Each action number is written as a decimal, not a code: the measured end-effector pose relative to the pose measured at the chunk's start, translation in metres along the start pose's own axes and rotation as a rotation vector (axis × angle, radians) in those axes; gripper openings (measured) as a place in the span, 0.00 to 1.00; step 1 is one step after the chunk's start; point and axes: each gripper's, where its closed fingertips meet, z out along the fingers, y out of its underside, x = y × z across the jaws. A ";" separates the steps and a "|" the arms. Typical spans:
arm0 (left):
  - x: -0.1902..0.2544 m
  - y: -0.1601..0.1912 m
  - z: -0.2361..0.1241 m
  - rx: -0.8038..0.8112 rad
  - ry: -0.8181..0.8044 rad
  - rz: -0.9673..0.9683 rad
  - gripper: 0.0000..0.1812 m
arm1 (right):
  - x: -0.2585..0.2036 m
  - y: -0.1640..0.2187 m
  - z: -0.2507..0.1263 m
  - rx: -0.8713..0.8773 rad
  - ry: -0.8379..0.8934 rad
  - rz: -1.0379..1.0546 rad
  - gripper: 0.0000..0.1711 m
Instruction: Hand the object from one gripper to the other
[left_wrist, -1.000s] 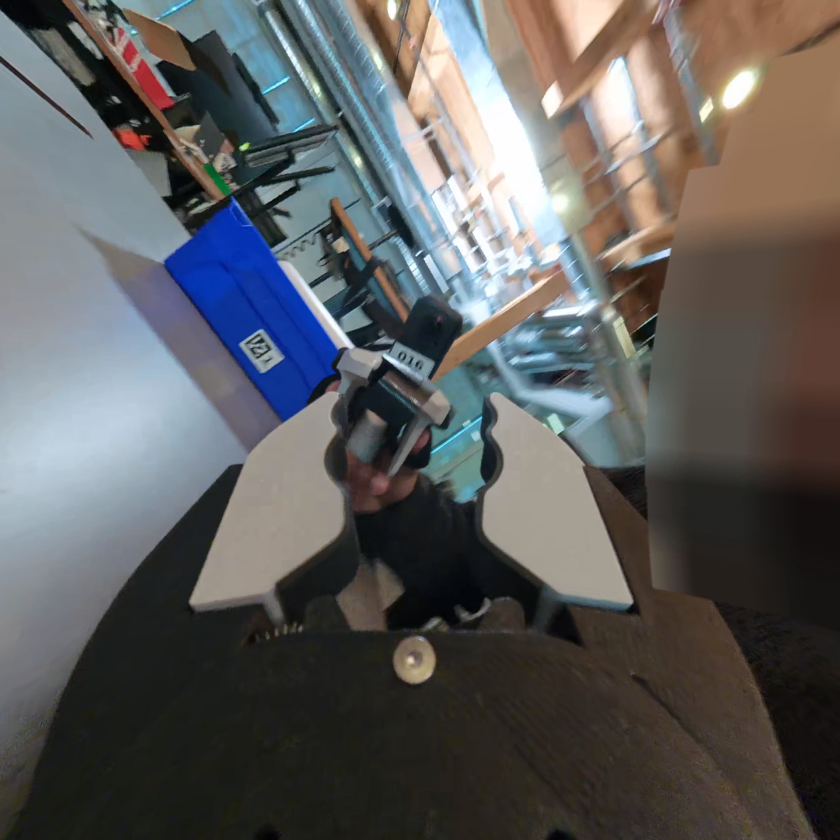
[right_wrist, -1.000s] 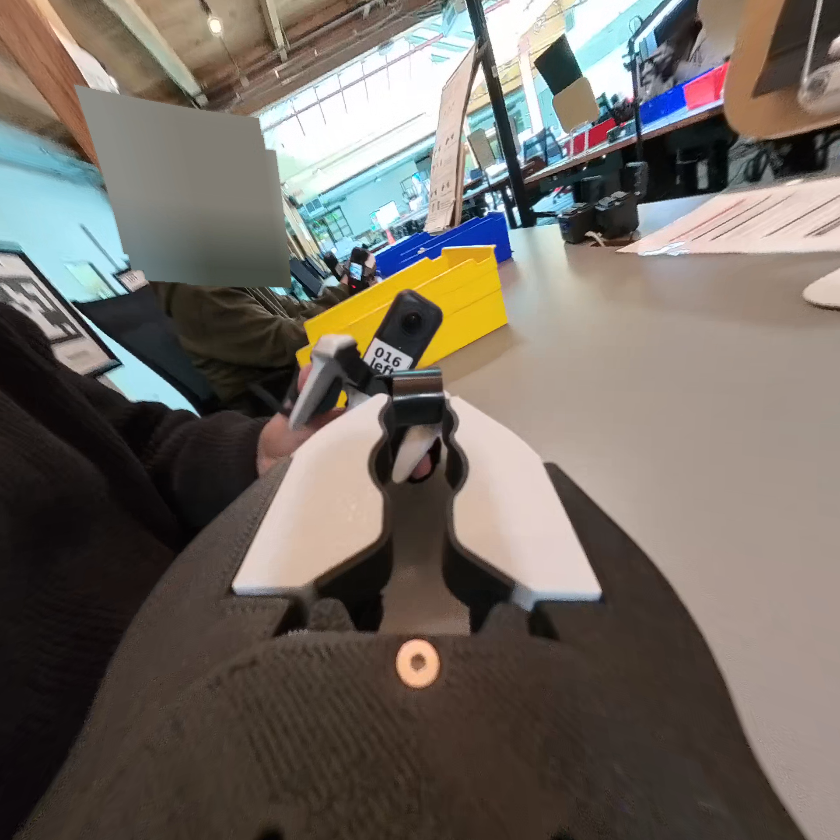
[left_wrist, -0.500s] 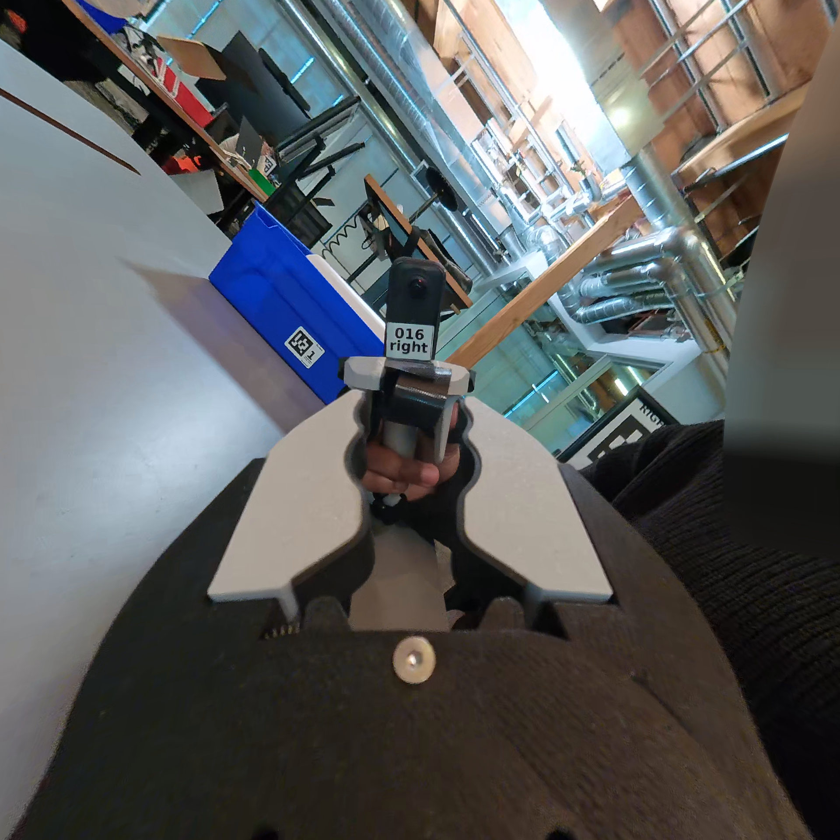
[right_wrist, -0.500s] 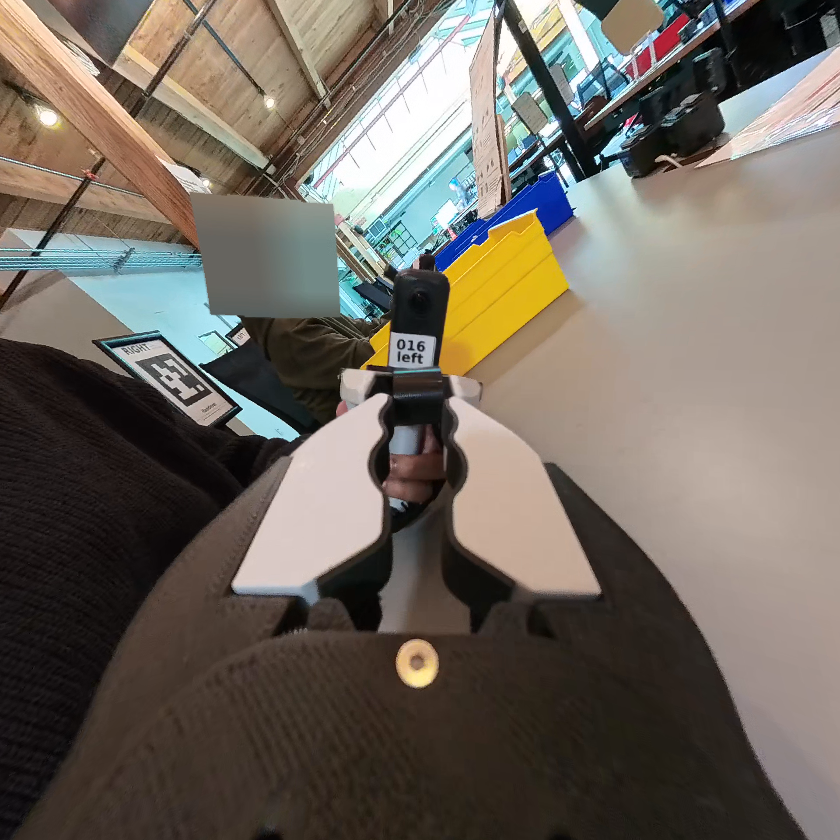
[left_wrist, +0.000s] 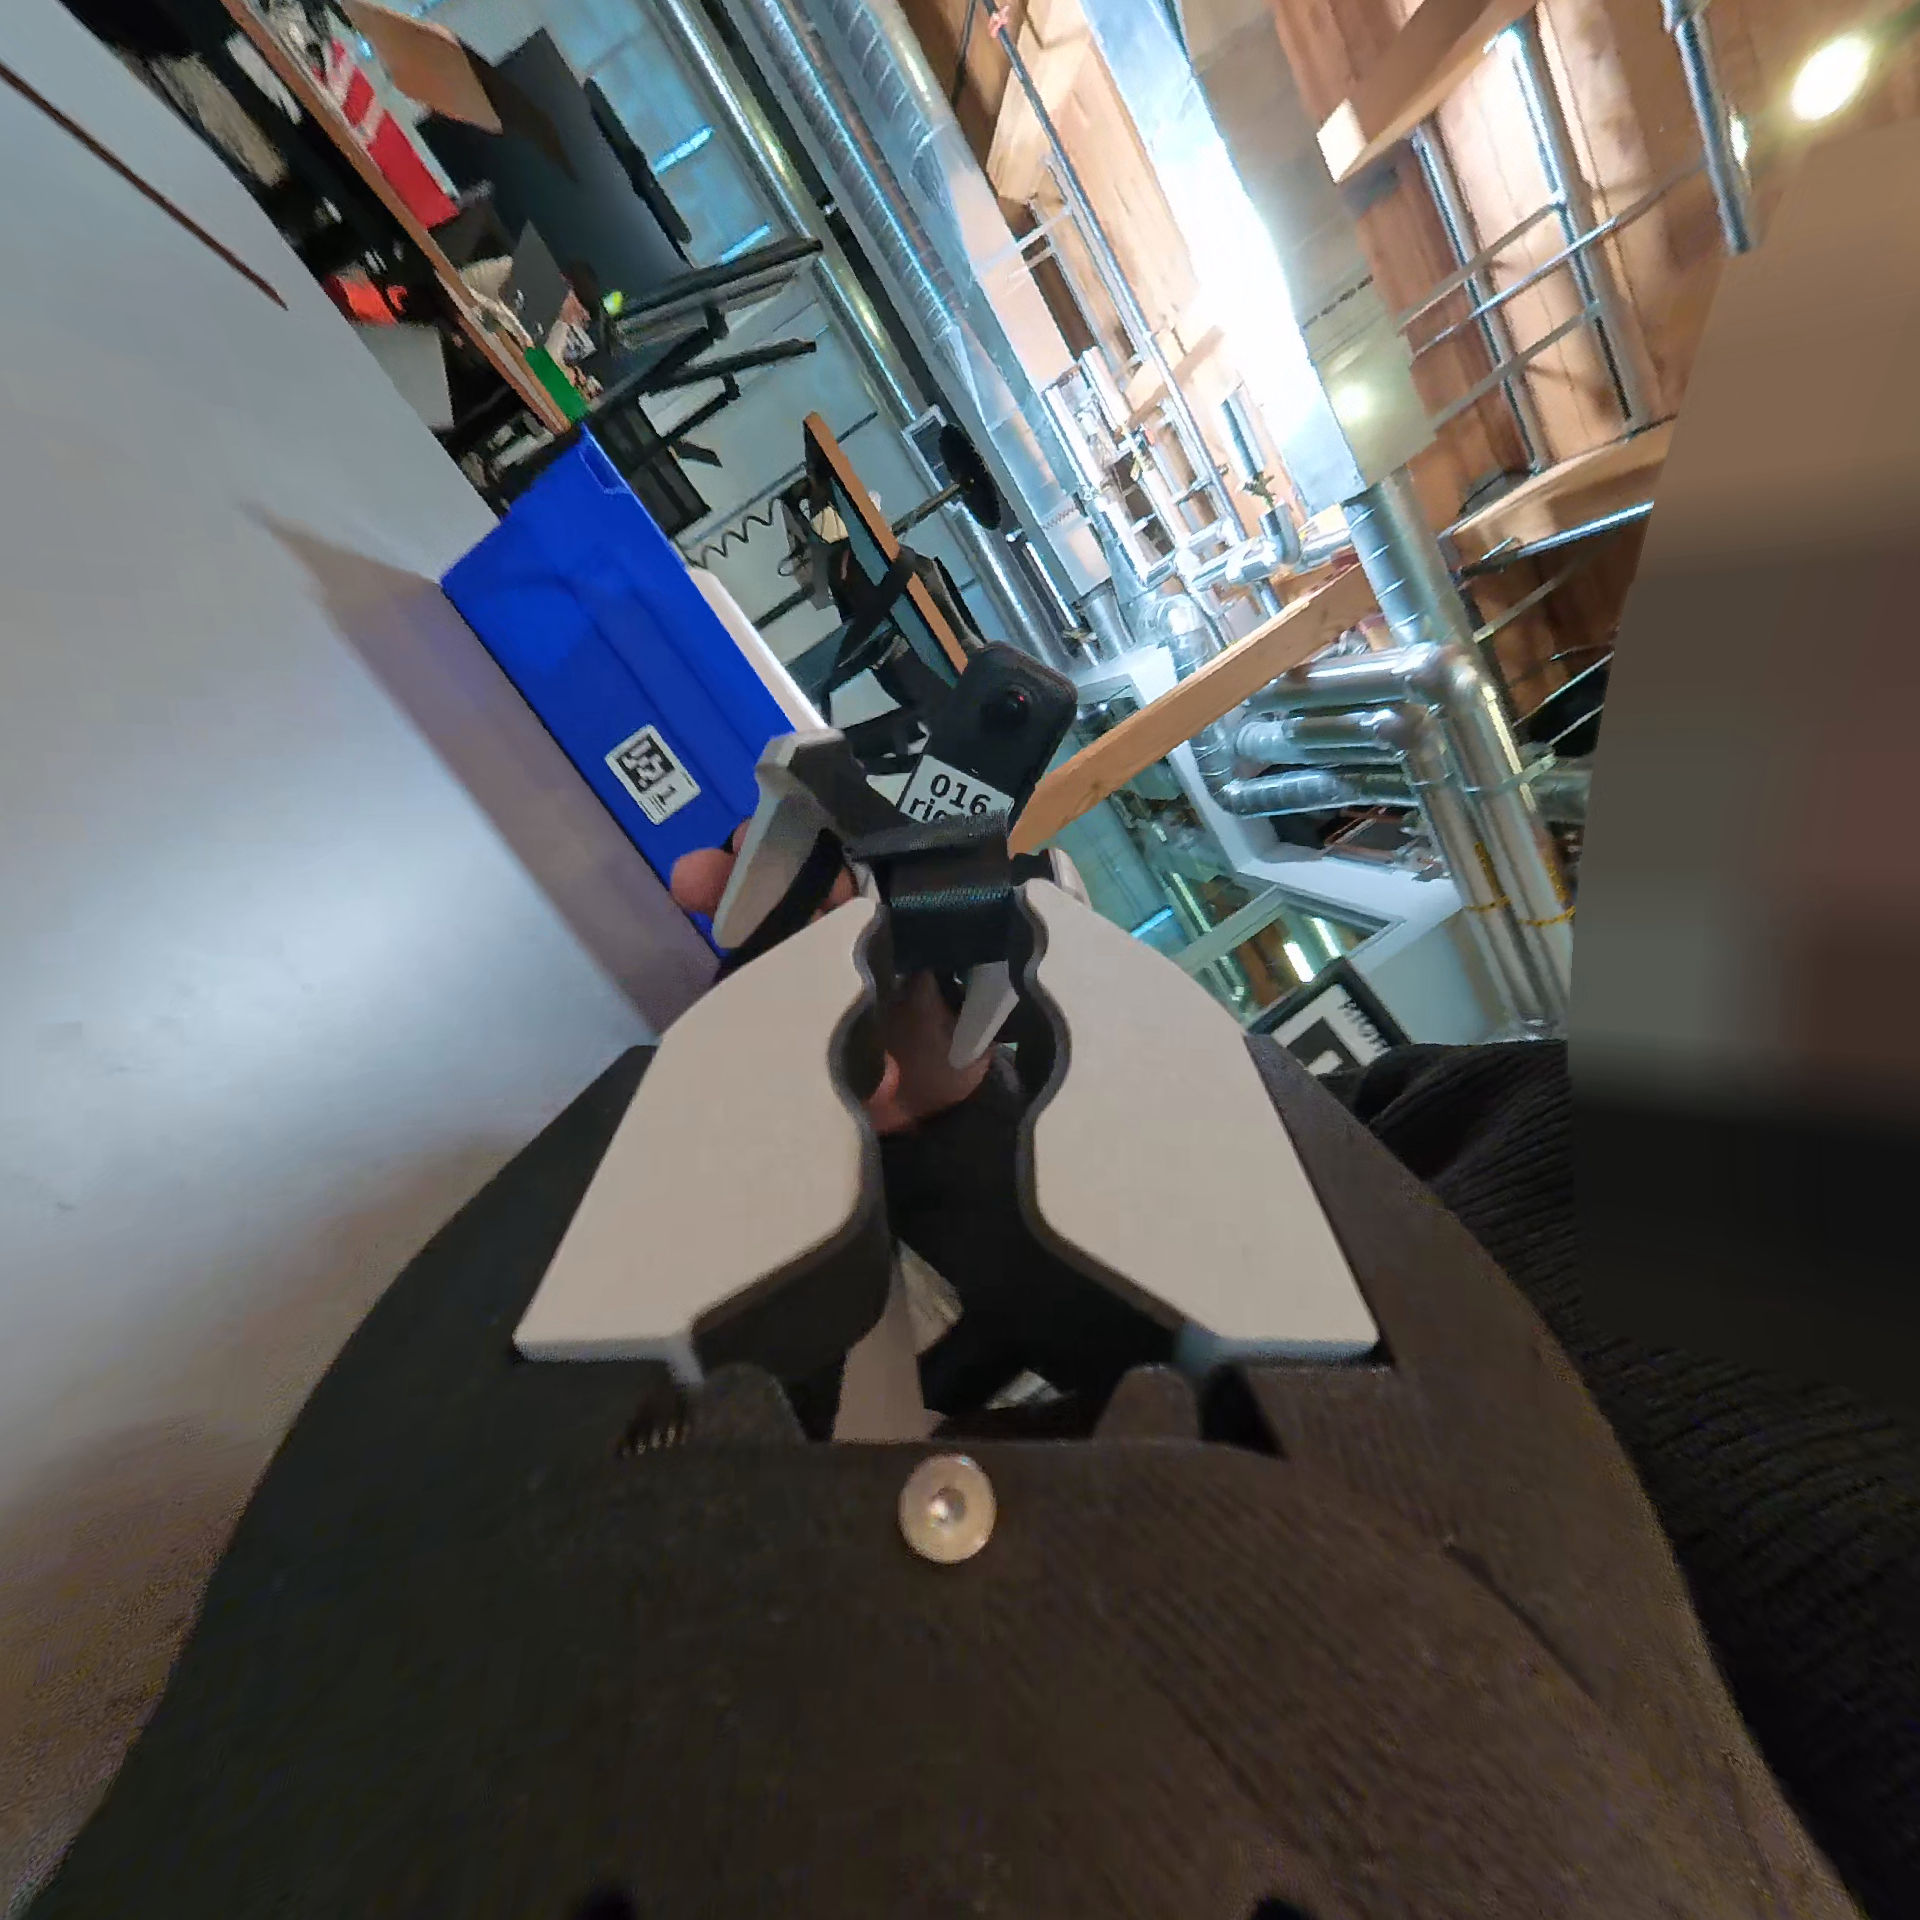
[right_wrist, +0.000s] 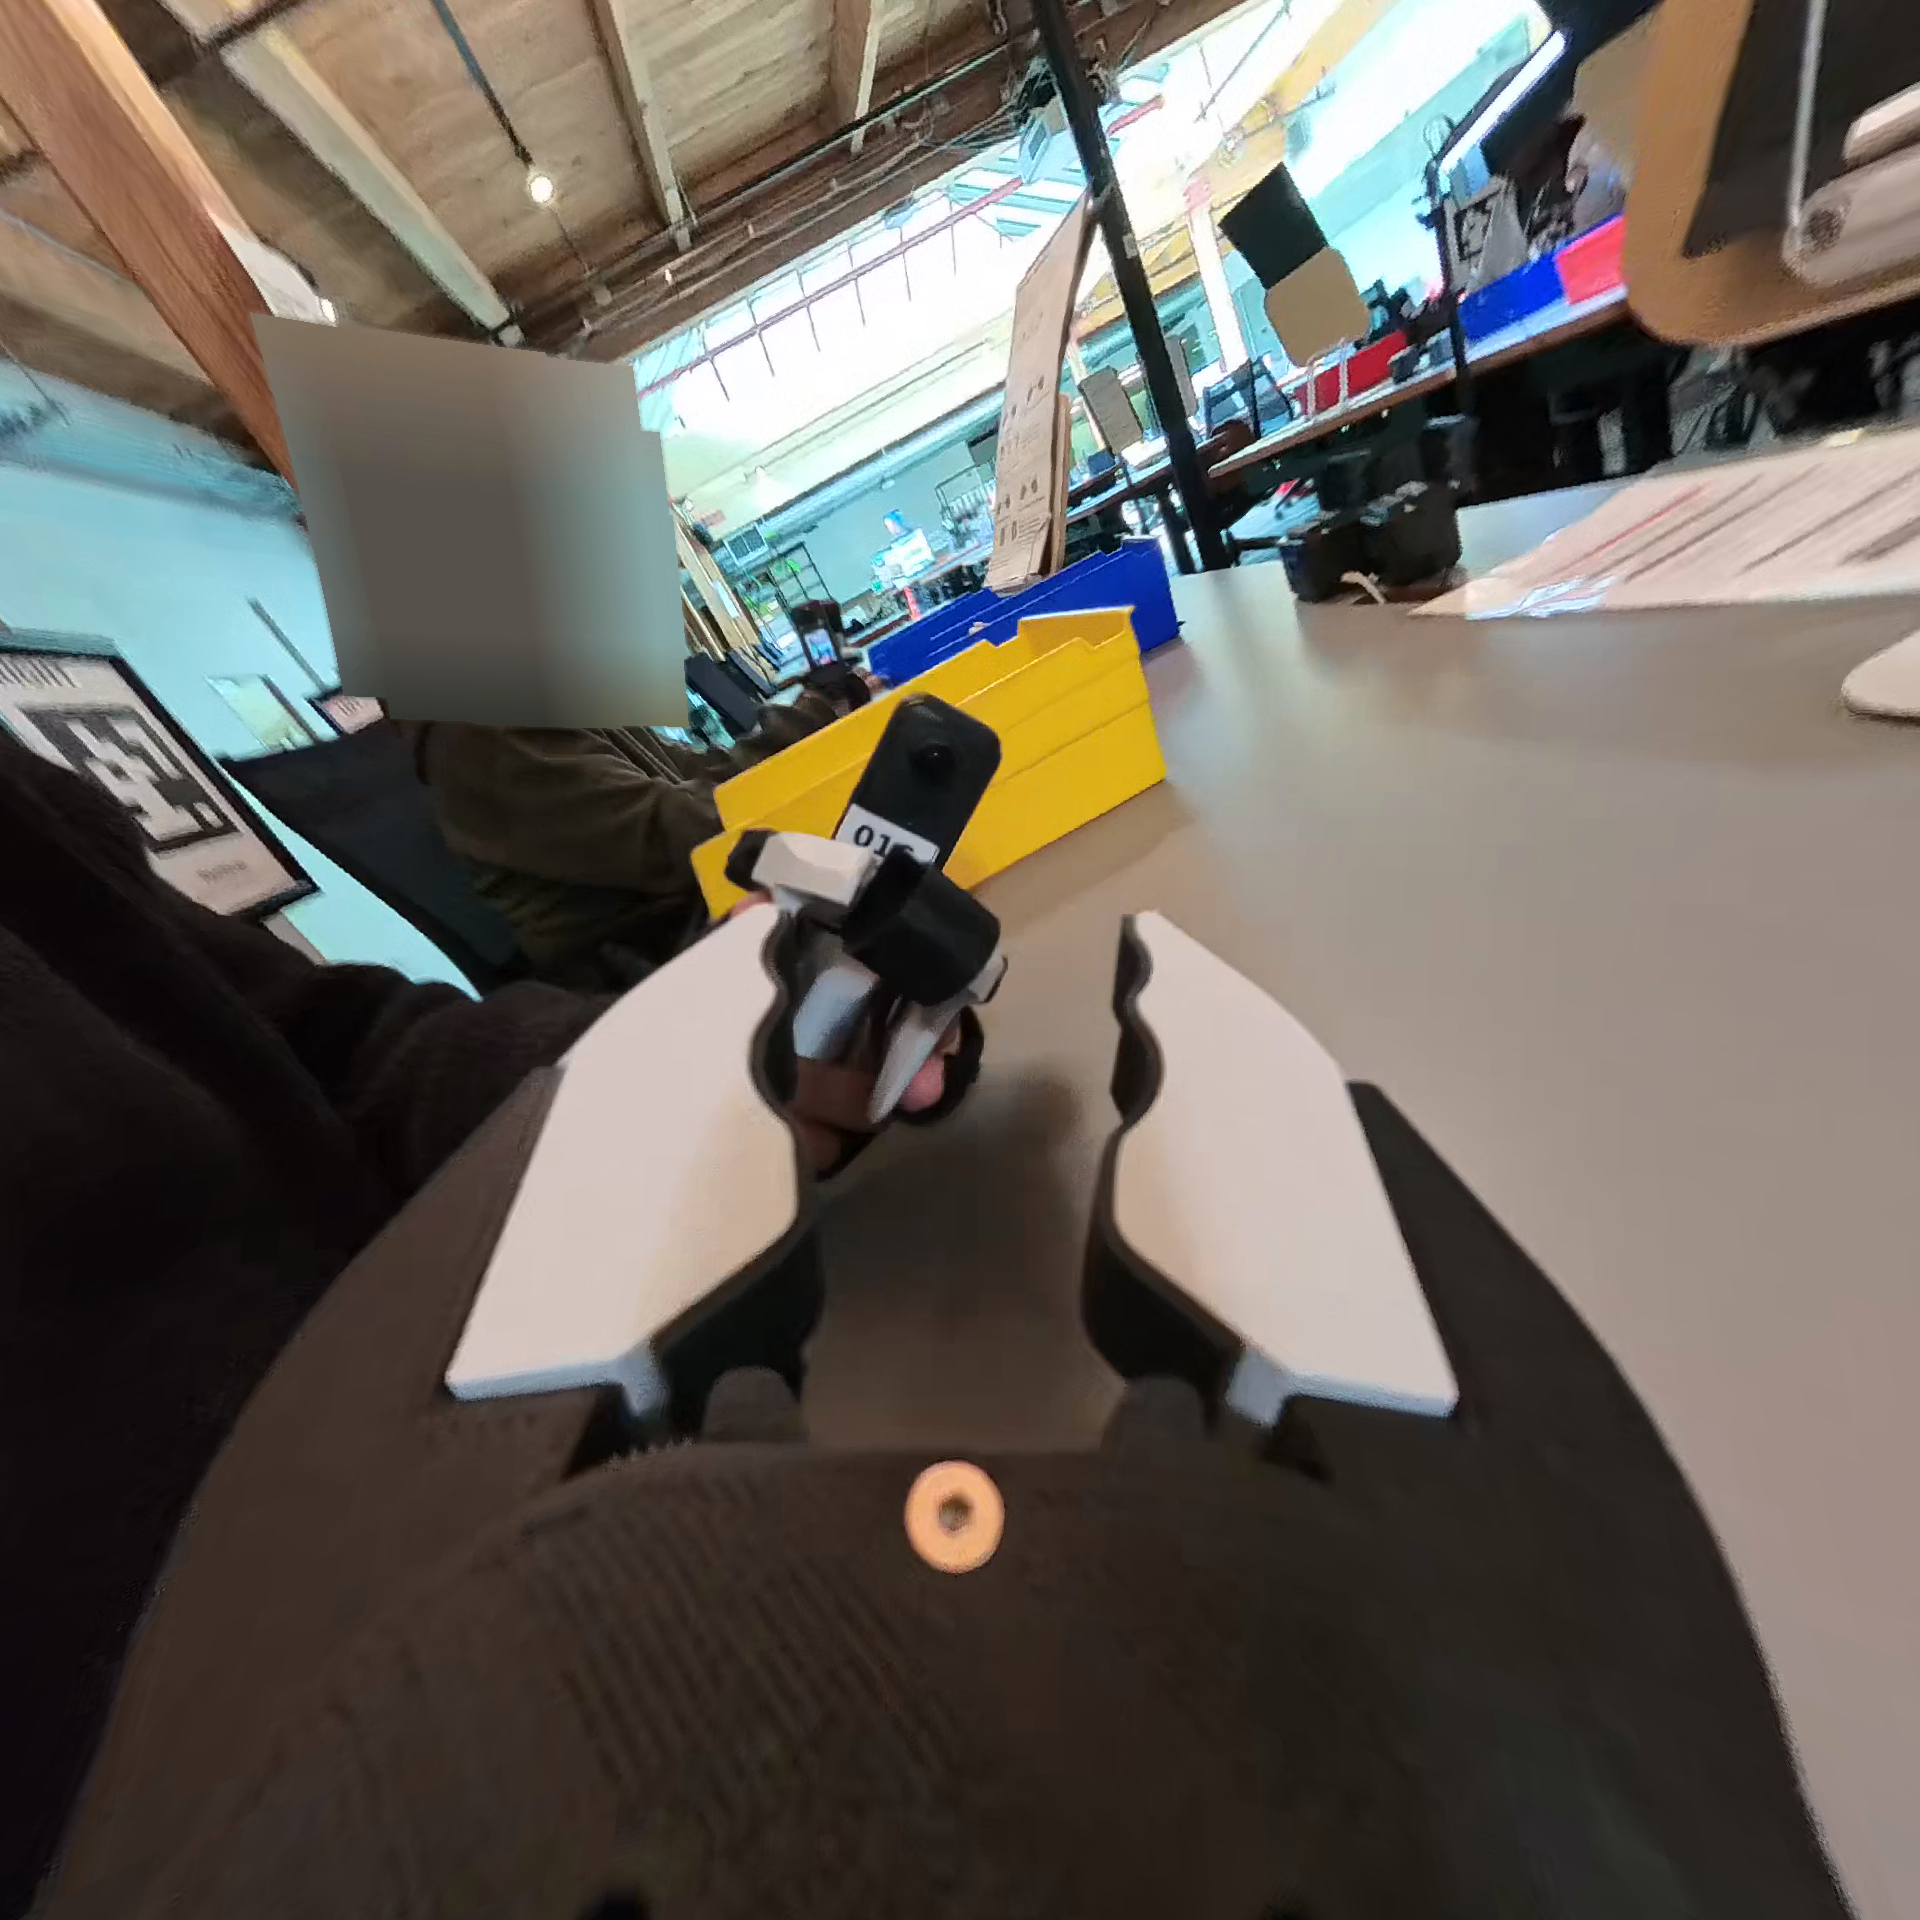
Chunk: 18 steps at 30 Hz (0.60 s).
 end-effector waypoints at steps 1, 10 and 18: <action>0.000 0.001 0.000 -0.009 0.012 -0.034 0.13 | -0.002 0.001 0.001 -0.011 0.003 -0.053 0.36; 0.002 0.014 0.005 -0.097 0.082 -0.207 0.14 | -0.017 0.023 0.010 -0.143 0.004 -0.358 0.29; 0.002 0.015 0.006 -0.091 0.118 -0.269 0.13 | -0.021 0.020 0.008 -0.122 -0.001 -0.422 0.12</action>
